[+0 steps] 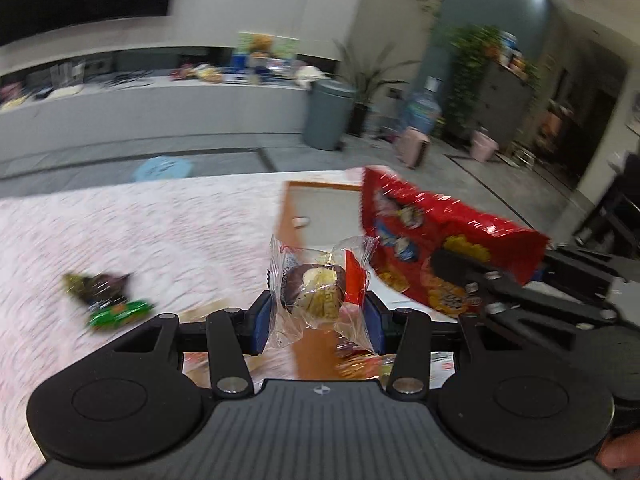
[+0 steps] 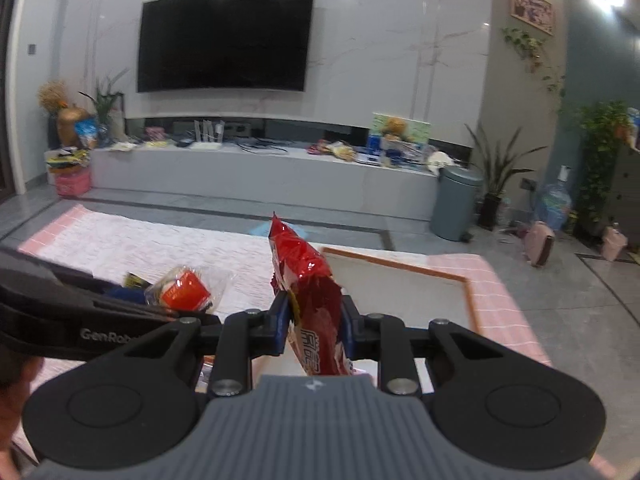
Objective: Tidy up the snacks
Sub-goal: 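Carry the candy pack and red chip bag over the box with both tools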
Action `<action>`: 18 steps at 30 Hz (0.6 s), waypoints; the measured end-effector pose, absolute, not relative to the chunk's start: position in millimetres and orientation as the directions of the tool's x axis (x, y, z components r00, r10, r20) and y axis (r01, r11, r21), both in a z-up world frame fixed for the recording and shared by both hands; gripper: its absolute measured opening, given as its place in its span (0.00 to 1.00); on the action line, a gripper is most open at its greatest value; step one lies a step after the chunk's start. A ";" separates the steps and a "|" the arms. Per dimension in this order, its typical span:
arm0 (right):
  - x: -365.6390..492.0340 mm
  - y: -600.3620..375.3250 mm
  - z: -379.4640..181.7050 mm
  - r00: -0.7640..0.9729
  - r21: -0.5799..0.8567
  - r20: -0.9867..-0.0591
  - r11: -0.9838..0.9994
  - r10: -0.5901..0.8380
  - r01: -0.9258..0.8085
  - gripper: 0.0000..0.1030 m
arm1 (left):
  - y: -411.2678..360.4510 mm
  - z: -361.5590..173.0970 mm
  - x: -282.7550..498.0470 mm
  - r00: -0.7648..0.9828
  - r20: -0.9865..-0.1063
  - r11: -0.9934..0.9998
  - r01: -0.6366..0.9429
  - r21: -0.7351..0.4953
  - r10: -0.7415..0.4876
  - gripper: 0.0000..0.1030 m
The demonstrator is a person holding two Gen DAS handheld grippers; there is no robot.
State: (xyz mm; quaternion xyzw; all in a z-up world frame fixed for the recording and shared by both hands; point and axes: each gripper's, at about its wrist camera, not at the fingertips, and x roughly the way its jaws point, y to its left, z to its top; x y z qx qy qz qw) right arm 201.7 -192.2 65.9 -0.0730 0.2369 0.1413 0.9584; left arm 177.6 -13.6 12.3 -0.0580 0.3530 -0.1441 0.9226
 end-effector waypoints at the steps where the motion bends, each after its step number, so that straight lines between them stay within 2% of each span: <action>1: 204.7 -199.4 64.3 0.846 -0.078 -0.485 0.952 0.222 -0.295 0.23 | -23.1 12.5 182.4 0.701 -0.638 0.948 0.244 -0.206 -0.319 0.51; 9: 242.4 -259.1 40.8 0.791 -0.042 -0.591 0.973 0.159 -0.228 0.23 | -74.4 -7.8 228.2 0.623 -0.692 0.919 0.363 -0.156 -0.363 0.50; 18: 282.1 -282.0 2.5 0.722 -0.034 -0.676 0.973 0.145 -0.227 0.23 | -109.2 -46.1 255.7 0.587 -0.754 0.894 0.449 -0.001 -0.295 0.51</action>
